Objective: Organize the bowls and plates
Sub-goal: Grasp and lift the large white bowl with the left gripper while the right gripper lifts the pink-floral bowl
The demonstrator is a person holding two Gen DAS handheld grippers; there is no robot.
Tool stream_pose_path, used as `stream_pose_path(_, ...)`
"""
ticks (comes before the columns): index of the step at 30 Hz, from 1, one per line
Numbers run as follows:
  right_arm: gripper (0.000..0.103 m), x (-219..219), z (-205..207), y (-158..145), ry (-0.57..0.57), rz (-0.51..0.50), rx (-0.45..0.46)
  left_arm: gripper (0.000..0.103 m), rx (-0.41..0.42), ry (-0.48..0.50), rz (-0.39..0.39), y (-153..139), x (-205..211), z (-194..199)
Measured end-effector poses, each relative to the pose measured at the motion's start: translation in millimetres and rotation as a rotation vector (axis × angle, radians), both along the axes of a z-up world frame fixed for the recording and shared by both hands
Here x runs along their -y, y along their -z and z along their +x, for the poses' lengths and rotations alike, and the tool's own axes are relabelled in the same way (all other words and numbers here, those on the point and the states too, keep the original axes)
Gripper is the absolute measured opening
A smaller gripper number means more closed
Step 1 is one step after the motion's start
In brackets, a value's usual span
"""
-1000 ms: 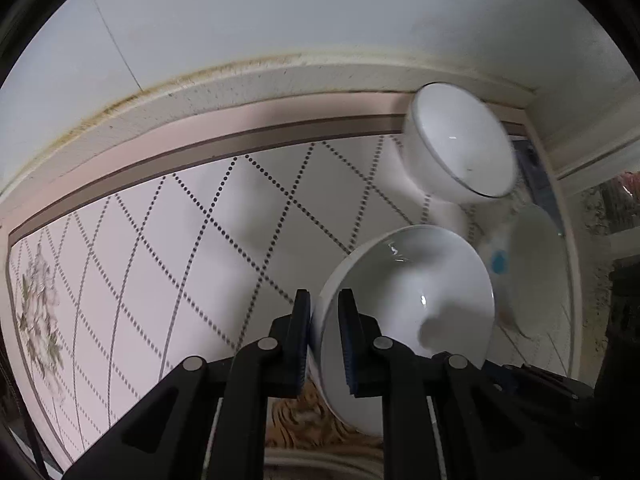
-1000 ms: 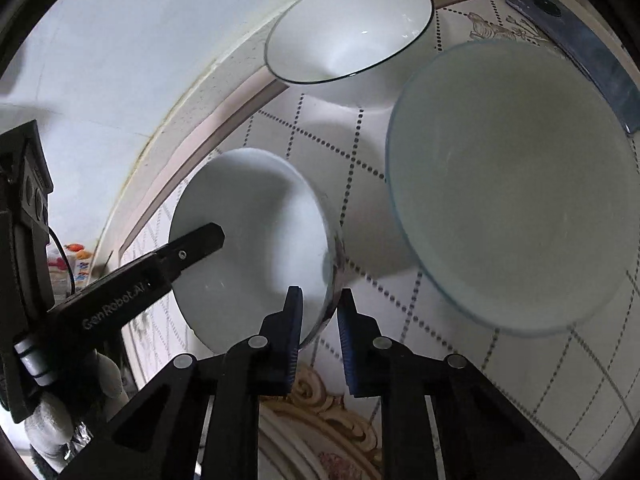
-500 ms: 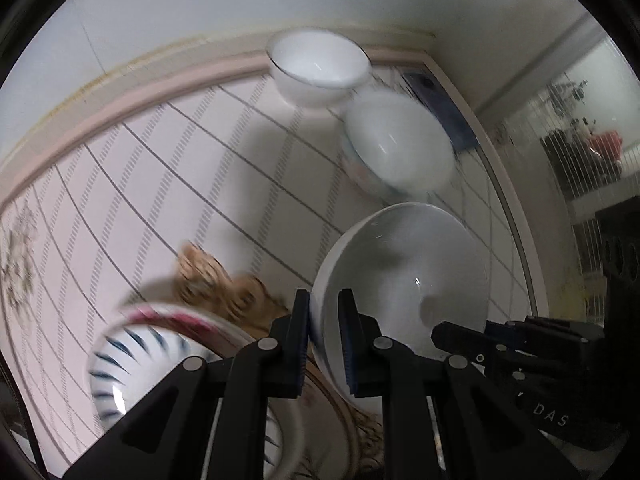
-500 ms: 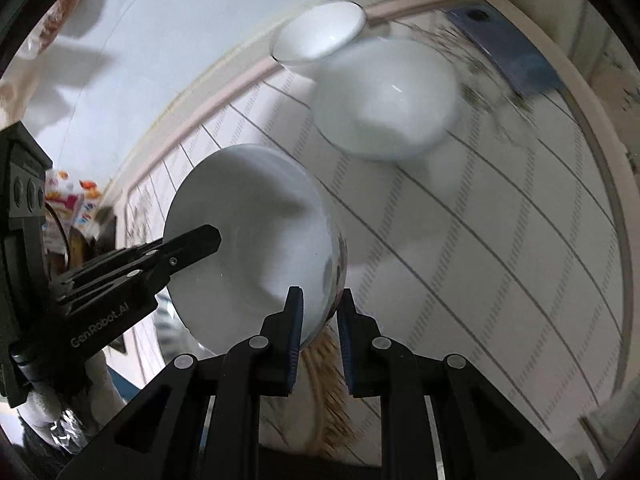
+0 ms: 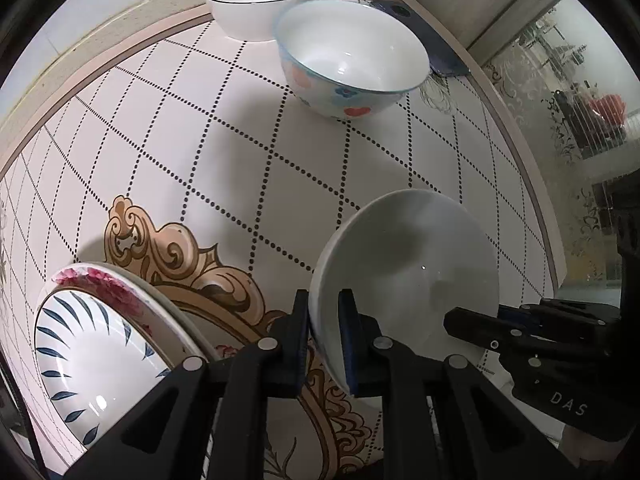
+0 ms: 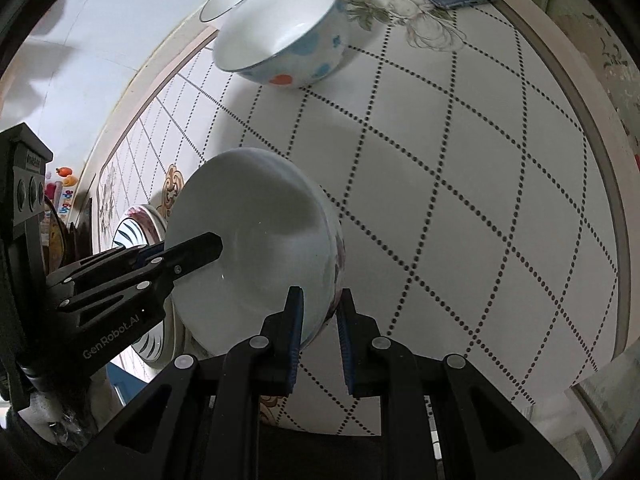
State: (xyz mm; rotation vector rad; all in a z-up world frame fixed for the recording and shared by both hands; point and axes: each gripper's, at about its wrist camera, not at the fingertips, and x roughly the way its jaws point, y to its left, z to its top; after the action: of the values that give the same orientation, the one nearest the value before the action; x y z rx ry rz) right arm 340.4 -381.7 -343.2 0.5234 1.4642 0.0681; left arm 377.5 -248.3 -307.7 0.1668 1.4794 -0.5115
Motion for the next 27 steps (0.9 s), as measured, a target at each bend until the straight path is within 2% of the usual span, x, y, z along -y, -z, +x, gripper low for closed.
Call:
stream_pose_path(5, 0.019, 16.7, -6.9, 2.8, 0.012, 0.015, -0.020, 0.012, -0.016, 0.006, 0.015, 13.2, 4.1, -0.4)
stream_pose_path(9, 0.019, 10.2, 3.1, 8.0, 0.021, 0.032, -0.047, 0.012, -0.037, 0.004, 0.019, 20.6, 2.7, 2.5)
stream_pose_path(12, 0.020, 16.1, 5.6, 9.8, 0.042, 0.085, -0.077, 0.012, -0.041, -0.005, 0.015, 8.0, -5.5, 8.1)
stream_pose_path(15, 0.020, 26.9, 11.3, -7.4, 0.036, 0.077, -0.083, 0.015, -0.010, -0.034, -0.012, -23.2, -15.4, 25.3)
stream_pose_path(16, 0.025, 33.6, 13.6, -17.9, 0.039, 0.075, -0.063, 0.025, 0.004, -0.047, -0.022, -32.3, -16.3, 34.8)
stream_pose_path(17, 0.038, 40.0, 17.2, -29.1, 0.048, 0.066, -0.038, 0.031, 0.018, -0.060, -0.034, -40.8, -17.3, 47.0)
stream_pose_path(18, 0.047, 48.0, 22.8, -41.4, 0.064, 0.054, -0.004, 0.039, 0.033, -0.071, -0.048, -46.0, -17.0, 59.9)
stream_pose_path(19, 0.059, 56.3, 29.1, -51.9, 0.081, 0.050, 0.033, 0.042, 0.049, -0.092, -0.059, -49.0, -15.7, 76.6)
stream_pose_path(21, 0.061, 71.8, 49.2, -65.1, 0.124, 0.059, 0.101, 0.042, 0.045, -0.133, -0.088, -47.4, -11.2, 101.6)
stream_pose_path(24, 0.061, 85.6, 88.1, -68.1, 0.163, 0.050, 0.175, 0.042, -0.001, -0.177, -0.124, -29.9, 2.0, 134.0)
stream_pose_path(27, 0.061, 93.4, 122.6, -55.7, 0.199, 0.067, 0.178, 0.042, -0.038, -0.191, -0.135, -10.4, 18.4, 154.4)
